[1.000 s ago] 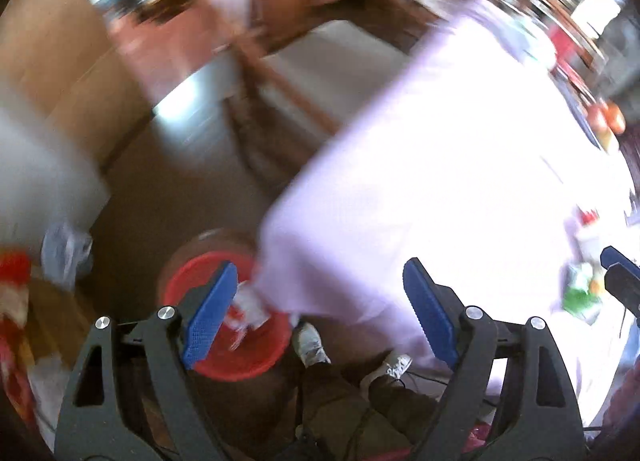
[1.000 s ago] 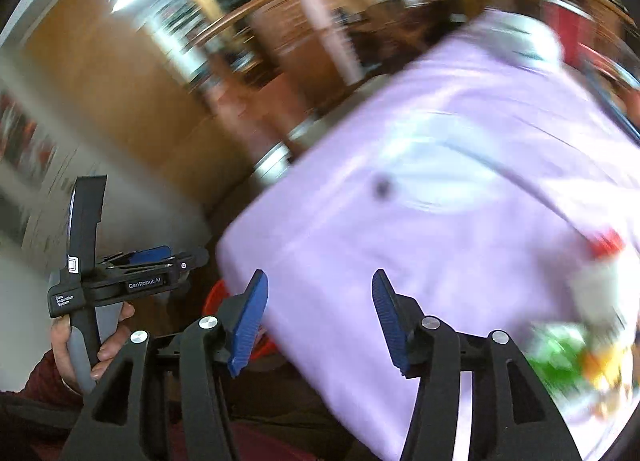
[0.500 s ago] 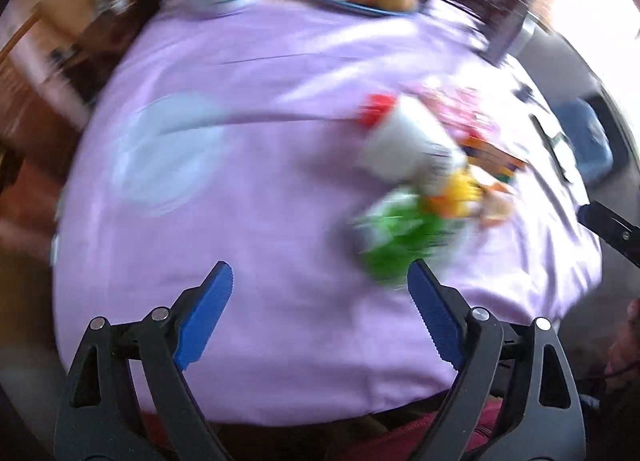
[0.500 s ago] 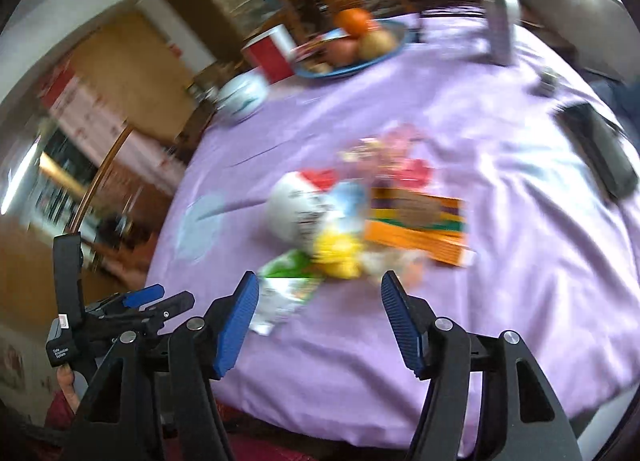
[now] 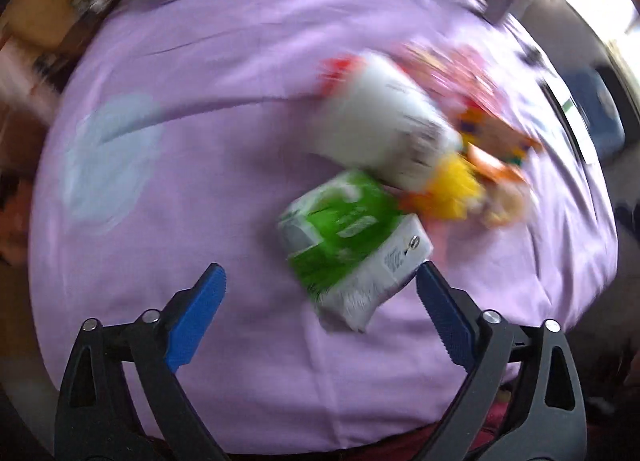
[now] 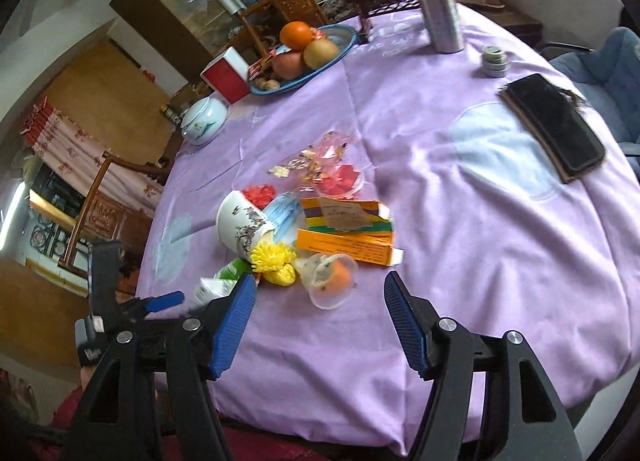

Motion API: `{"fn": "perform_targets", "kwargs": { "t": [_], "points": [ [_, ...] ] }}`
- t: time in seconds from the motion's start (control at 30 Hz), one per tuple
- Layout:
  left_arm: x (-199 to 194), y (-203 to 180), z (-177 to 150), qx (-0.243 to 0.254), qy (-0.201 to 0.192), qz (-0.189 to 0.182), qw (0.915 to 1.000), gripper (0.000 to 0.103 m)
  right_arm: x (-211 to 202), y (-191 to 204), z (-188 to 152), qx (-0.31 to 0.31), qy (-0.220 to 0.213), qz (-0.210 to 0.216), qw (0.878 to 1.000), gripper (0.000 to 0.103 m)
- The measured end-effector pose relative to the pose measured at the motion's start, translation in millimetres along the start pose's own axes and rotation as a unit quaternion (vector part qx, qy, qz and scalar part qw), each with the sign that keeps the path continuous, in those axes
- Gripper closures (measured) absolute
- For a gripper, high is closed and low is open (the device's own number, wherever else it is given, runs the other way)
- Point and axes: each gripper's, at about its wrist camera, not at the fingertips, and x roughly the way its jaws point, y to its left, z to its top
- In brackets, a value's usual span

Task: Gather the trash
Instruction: 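Return to the table and grasp the green-and-white drink carton with the left tool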

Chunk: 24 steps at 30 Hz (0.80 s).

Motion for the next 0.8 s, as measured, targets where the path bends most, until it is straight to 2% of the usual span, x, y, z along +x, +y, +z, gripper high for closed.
{"fn": "perform_targets", "kwargs": {
  "t": [0.07,0.13,0.23,0.33,0.43,0.5,0.7,0.8],
  "points": [
    [-6.4,26.9,0.8,-0.032,-0.010,0.040,0.9987,0.007,8.1,9.5,4.7,-0.013,0.008,0.010,1.000,0.037],
    [-12.3,63.9,-2.4,-0.075,-0.011,0.086,0.9934,0.008,14.7,20.3,8.2,-0.028,0.015,0.019,0.999,0.037],
    [-22.0,106.0,-11.5,-0.132,-0.009,0.092,0.9868,0.008,25.6,36.3,12.3,-0.052,0.025,0.034,0.998,0.037],
    [-33.7,118.2,-20.8,-0.154,-0.019,0.089,0.9838,0.008,33.7,45.9,14.3,-0.065,0.032,0.043,0.996,0.037],
    [-36.9,99.2,-18.3,-0.137,-0.025,0.057,0.9886,0.008,36.5,48.9,15.7,-0.069,0.036,0.047,0.996,0.037],
    [-35.8,81.4,-12.1,-0.108,-0.026,0.040,0.9930,0.008,36.1,48.7,16.1,-0.068,0.036,0.046,0.996,0.037],
    [-18.8,32.7,13.7,-0.035,-0.032,0.015,0.9988,0.008,28.6,36.8,15.5,-0.051,0.025,0.033,0.998,0.036],
    [0.3,12.7,18.4,-0.005,-0.031,0.027,0.9992,0.008,22.8,25.6,13.4,-0.034,0.018,0.023,0.999,0.035]
  ]
}}
